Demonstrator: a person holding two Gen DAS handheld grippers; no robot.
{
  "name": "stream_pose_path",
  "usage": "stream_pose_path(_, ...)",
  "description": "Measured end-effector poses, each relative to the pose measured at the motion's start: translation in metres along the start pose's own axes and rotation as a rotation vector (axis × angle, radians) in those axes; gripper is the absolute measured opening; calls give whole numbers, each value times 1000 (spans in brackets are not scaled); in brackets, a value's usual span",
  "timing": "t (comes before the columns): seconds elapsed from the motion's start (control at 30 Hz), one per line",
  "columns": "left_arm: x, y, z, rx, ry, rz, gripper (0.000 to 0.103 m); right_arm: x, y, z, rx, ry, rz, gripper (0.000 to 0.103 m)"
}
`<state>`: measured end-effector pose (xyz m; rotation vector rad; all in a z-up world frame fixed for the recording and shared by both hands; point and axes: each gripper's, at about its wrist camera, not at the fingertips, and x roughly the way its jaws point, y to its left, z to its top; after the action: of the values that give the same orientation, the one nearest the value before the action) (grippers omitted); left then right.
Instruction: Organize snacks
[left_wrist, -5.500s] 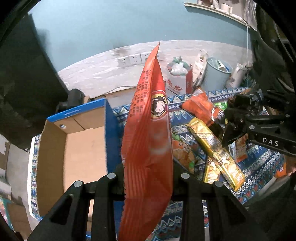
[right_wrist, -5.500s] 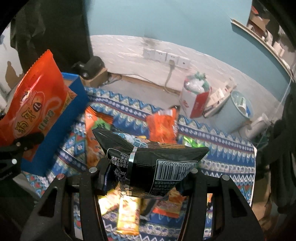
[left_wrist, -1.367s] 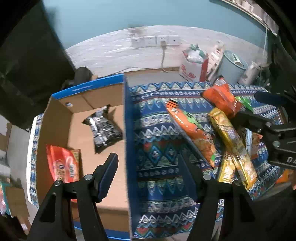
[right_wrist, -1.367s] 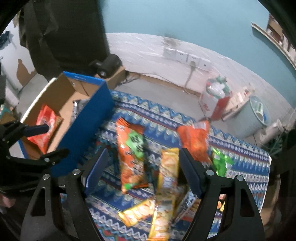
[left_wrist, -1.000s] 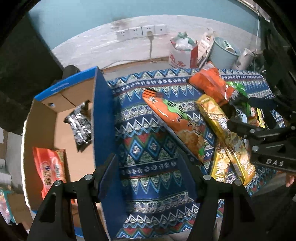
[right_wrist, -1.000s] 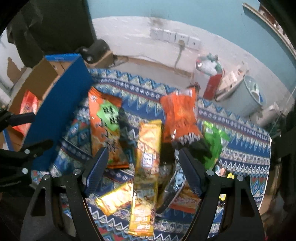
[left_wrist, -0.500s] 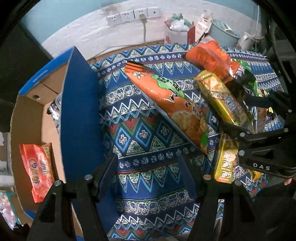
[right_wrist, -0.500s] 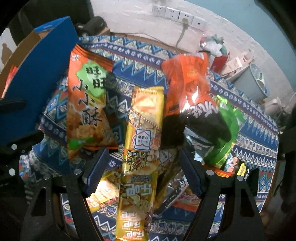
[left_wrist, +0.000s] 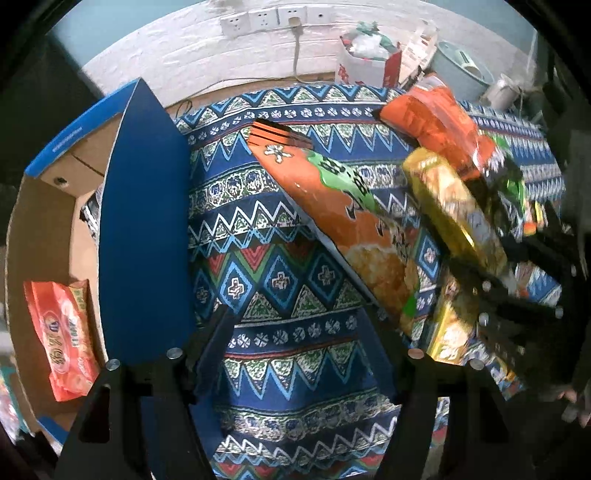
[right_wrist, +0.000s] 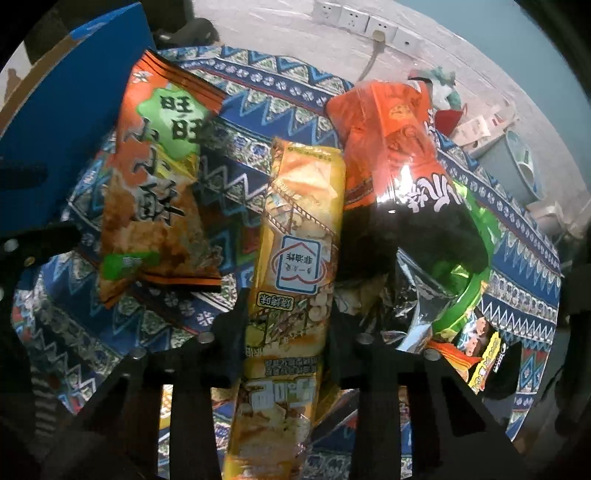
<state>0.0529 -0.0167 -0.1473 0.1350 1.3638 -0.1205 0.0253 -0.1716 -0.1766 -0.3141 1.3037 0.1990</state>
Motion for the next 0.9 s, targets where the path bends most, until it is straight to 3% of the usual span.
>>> stream_pose_path(0.27, -3, 6, 15, -97, -2, -52, 76, -22, -2, 2, 15, -47, 31, 30)
stream_pose_path(0.57, -2, -11, 33, -102, -6, -48, 81, -61, -26, 11, 60, -148, 60, 30)
stream_pose_path(0.9, 31, -23, 49, -135, 77, -38, 81, -72, -77, 15, 149, -198, 28, 30)
